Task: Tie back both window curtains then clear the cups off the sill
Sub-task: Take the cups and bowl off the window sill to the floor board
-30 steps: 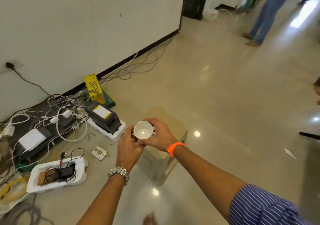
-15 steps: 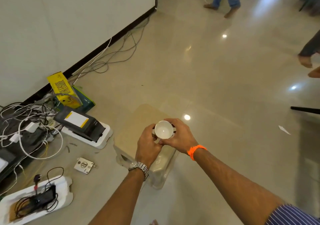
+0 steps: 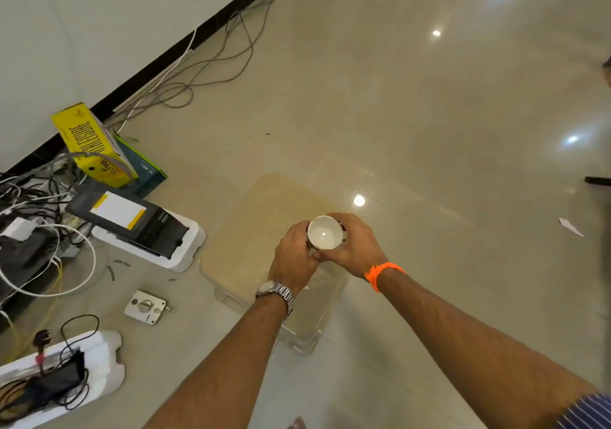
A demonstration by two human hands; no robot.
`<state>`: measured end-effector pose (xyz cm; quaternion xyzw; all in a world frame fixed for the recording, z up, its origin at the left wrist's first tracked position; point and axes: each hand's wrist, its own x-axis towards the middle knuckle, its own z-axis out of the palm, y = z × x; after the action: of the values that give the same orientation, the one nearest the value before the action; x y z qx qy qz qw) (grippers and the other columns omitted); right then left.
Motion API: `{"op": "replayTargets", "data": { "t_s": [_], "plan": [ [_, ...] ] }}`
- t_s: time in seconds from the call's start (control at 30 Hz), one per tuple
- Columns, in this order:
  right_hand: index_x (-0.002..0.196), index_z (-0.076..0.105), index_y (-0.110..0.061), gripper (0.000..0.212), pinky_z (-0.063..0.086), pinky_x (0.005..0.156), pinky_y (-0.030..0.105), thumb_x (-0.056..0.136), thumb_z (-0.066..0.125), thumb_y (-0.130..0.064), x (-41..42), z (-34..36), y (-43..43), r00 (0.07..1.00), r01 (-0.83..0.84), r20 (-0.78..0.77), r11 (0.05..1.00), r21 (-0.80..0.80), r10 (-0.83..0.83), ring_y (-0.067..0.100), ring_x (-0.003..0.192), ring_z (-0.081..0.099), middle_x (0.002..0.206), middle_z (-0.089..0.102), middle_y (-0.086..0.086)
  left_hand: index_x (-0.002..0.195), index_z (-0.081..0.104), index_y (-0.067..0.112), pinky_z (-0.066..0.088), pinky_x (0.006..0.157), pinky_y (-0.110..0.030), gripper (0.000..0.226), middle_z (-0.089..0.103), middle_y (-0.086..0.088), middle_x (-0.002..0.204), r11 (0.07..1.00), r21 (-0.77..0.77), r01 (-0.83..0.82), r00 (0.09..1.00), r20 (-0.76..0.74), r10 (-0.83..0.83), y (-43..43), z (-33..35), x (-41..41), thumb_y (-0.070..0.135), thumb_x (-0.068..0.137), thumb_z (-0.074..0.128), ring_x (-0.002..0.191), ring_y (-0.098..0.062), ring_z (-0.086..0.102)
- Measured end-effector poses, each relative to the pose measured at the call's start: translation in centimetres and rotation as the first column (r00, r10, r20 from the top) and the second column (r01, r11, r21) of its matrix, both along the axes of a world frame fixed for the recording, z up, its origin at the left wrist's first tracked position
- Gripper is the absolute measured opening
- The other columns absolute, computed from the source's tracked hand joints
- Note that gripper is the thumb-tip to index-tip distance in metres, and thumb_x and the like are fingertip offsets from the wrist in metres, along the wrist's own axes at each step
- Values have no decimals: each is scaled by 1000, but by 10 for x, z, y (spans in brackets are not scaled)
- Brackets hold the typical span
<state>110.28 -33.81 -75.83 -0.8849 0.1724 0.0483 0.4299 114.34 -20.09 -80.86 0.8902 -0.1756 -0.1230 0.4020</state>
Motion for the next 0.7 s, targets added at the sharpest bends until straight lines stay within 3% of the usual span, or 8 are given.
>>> {"op": "replayTargets", "data": {
  "t_s": [0.27, 0.4, 0.57, 0.63, 0.7],
  "plan": [
    [120, 60, -19, 63, 42, 92, 28, 63, 88, -23, 2, -21, -6, 1000, -18, -26, 1000, -13, 17, 9, 103, 45, 117, 59, -1, 119, 58, 11, 49, 85, -42, 47, 64, -5, 110, 999, 33, -2, 1000, 15, 1, -9, -28, 3, 9, 73, 69, 97, -25, 60],
    [125, 57, -20, 68, 35, 89, 22, 65, 87, -27, 1, -32, -6, 998, -46, -40, 998, -38, 45, 14, 111, 48, 123, 58, 0, 123, 56, 16, 50, 82, -41, 49, 63, -3, 114, 999, 52, -6, 1000, -19, 7, -8, -37, 1, 15, 75, 67, 99, -28, 59],
    [124, 56, -13, 65, 38, 91, 25, 68, 86, -24, 1, -30, -3, 997, -66, -38, 997, -38, 64, 10, 103, 45, 122, 59, 3, 131, 52, 17, 50, 82, -37, 54, 61, -3, 122, 998, 66, -5, 999, -33, 8, -7, -36, -1, 16, 78, 65, 107, -28, 57],
    [128, 53, -13, 73, 42, 96, 29, 66, 87, -32, 2, -31, -2, 997, -45, -58, 997, -55, 42, 18, 113, 52, 127, 58, 4, 135, 48, 14, 46, 83, -35, 59, 58, -6, 127, 997, 77, -13, 999, -41, 17, -8, -31, -3, 12, 78, 63, 111, -30, 55],
    [142, 41, -14, 94, 38, 106, 32, 64, 86, -40, 2, -32, 0, 996, -14, -91, 997, -76, 7, 22, 132, 44, 143, 47, 4, 141, 40, 9, 45, 87, -37, 65, 52, -9, 136, 994, 103, -32, 999, -39, 37, -8, -25, -5, 10, 79, 62, 118, -31, 51]
  ]
}}
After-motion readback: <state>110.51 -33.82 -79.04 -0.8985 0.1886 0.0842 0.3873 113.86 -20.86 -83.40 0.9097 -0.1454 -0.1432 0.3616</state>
